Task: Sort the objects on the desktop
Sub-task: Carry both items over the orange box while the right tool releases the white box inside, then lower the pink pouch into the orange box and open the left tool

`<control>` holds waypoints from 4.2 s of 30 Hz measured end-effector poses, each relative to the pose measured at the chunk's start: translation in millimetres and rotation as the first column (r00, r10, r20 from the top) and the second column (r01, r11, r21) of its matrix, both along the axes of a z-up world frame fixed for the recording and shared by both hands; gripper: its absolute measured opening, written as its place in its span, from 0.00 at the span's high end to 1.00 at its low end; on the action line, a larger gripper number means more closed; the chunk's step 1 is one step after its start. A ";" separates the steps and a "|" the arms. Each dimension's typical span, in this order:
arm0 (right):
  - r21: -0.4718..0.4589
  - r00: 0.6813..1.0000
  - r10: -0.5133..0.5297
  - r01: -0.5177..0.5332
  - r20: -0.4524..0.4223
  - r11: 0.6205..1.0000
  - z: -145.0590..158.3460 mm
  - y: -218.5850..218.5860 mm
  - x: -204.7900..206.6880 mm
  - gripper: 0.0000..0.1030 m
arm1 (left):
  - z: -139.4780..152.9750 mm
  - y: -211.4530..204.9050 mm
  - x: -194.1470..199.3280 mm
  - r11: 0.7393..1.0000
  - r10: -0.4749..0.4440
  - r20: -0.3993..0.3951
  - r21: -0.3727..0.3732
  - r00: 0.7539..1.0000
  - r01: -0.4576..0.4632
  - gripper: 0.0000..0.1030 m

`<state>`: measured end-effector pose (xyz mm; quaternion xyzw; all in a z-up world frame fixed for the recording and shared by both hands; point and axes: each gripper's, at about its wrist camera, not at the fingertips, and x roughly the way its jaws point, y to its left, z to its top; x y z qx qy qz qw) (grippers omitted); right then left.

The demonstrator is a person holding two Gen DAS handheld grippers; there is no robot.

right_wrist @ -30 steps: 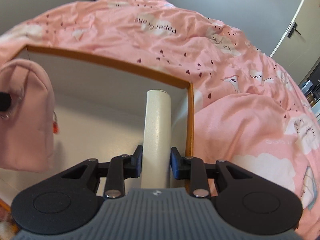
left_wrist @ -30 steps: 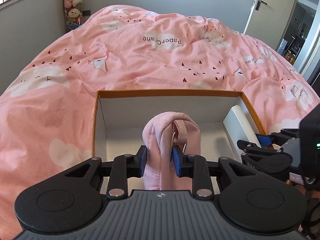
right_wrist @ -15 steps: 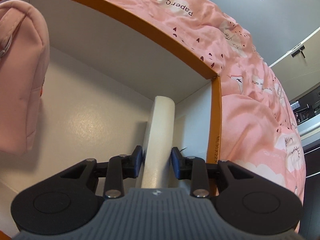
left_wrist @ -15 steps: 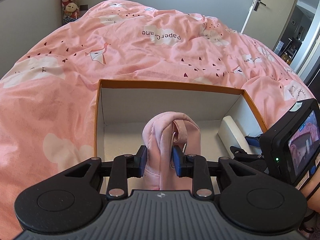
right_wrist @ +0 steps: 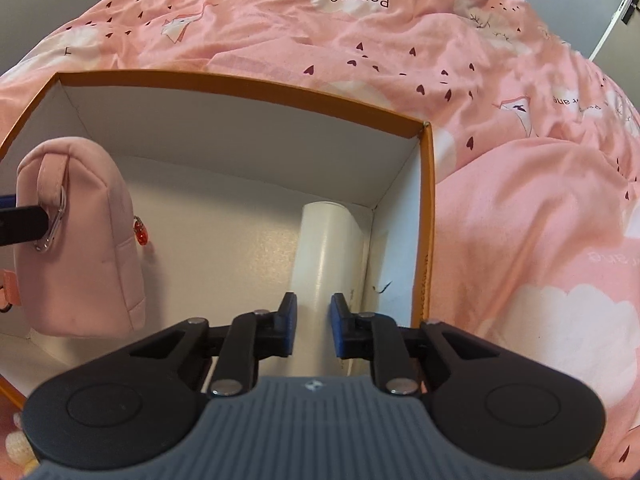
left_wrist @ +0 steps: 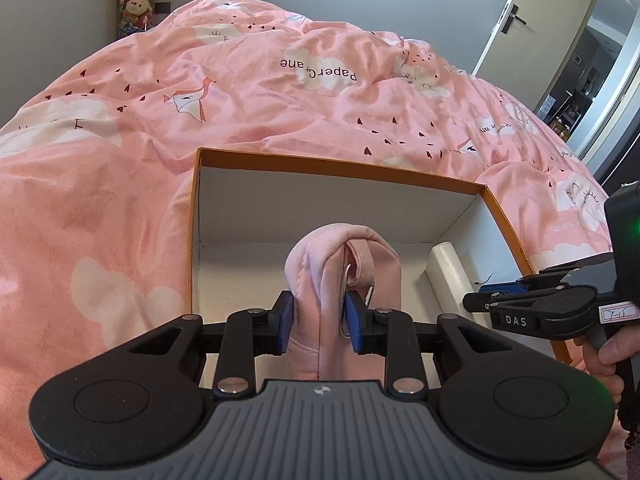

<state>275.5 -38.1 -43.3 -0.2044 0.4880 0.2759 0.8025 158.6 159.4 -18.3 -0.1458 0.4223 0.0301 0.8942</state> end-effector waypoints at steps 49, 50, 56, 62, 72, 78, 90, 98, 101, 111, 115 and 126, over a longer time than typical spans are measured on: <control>-0.107 0.959 0.279 -0.272 0.056 0.956 -12.7 44.3 42.9 0.66 | -7.5 -28.7 11.0 0.991 -0.125 -0.082 0.045 0.989 0.129 0.68; -0.125 0.950 0.303 -0.293 0.075 0.948 -14.5 46.4 46.0 0.66 | -7.7 -28.6 11.8 0.990 -0.127 -0.086 0.047 0.988 0.131 0.68; -0.169 0.927 0.375 -0.367 0.019 0.915 -30.1 56.5 60.6 0.68 | -11.8 -32.3 18.1 0.986 -0.145 -0.120 0.058 0.982 0.153 0.68; -0.178 0.929 0.370 -0.368 -0.025 0.912 -40.2 56.3 62.5 0.68 | -18.0 -34.7 27.3 0.985 -0.166 -0.151 0.019 0.974 0.171 0.68; -0.129 0.921 0.388 -0.384 0.011 0.914 -27.1 40.6 45.2 0.68 | -31.5 -53.4 42.2 0.979 -0.204 -0.188 -0.055 0.961 0.197 0.68; -0.064 0.939 0.328 -0.323 0.104 0.944 6.5 10.8 28.9 0.67 | -42.7 -61.8 53.8 0.981 -0.177 -0.199 -0.113 0.964 0.157 0.68; 0.127 0.975 0.118 -0.143 0.187 0.982 45.1 -66.1 0.3 0.65 | -63.8 -70.9 68.6 0.993 -0.072 -0.307 -0.115 0.949 0.038 0.66; 0.225 0.990 -0.035 0.003 0.137 0.974 44.7 -110.3 -12.0 0.65 | -71.4 -83.5 79.0 0.997 -0.070 -0.374 -0.045 0.925 0.057 0.55; 0.246 0.989 -0.084 0.052 0.121 0.968 41.2 -124.8 -18.0 0.65 | -67.6 -86.9 76.1 0.997 -0.070 -0.362 -0.013 0.930 0.071 0.52; 0.329 0.978 -0.153 0.099 0.143 0.939 40.3 -156.7 -45.1 0.62 | -16.2 -104.5 27.5 0.992 -0.061 -0.079 0.108 0.995 0.069 0.48; 0.332 0.982 -0.146 0.100 0.119 0.938 34.3 -162.3 -57.9 0.57 | 14.6 -121.5 12.2 0.985 -0.128 0.045 0.122 0.991 0.121 0.48; 0.245 0.990 -0.143 0.143 -0.016 0.959 -3.4 -169.2 -80.7 0.55 | 16.6 -168.8 -32.4 0.902 -0.396 0.039 0.201 0.917 0.381 0.46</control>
